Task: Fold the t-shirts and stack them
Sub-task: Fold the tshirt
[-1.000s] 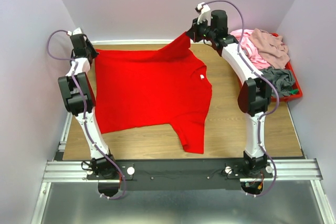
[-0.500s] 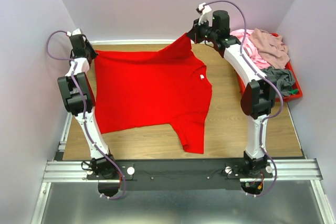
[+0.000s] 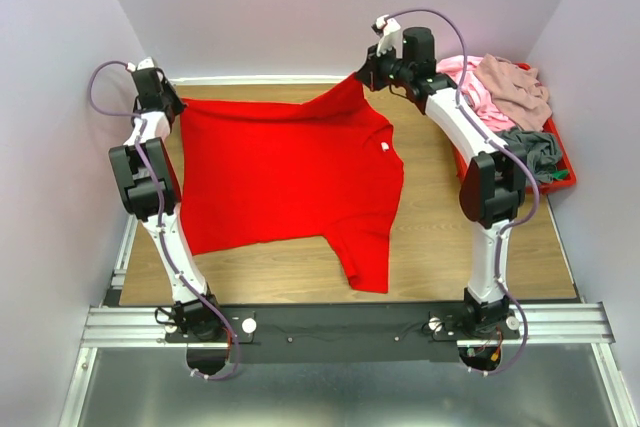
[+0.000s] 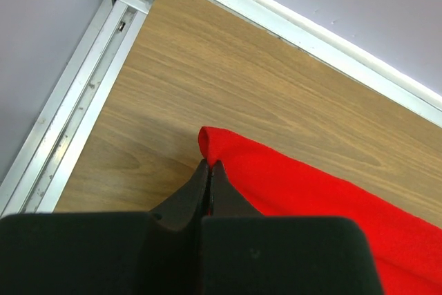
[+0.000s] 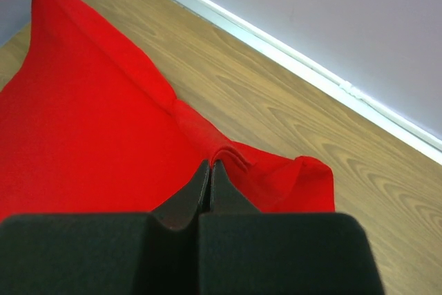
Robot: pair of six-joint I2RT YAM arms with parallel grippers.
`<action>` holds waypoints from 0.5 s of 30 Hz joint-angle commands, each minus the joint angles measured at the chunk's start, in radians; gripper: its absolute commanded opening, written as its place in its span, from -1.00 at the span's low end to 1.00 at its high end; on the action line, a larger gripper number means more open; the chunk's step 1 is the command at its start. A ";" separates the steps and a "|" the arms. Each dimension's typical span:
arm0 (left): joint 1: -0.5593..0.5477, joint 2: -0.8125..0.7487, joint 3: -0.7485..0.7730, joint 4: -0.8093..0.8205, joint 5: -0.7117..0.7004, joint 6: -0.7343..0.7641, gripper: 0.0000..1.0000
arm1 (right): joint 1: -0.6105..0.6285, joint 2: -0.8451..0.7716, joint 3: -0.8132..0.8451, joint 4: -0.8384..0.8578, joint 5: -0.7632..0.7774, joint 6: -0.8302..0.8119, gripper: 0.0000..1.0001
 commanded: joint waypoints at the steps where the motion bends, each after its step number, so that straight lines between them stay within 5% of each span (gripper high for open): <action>1: 0.018 -0.005 -0.054 0.015 0.019 0.013 -1.00 | 0.008 -0.064 -0.031 -0.014 -0.007 -0.017 -0.99; 15: 0.044 -0.142 -0.255 0.113 0.036 0.010 -1.00 | 0.008 -0.135 -0.134 -0.013 0.030 -0.040 -0.99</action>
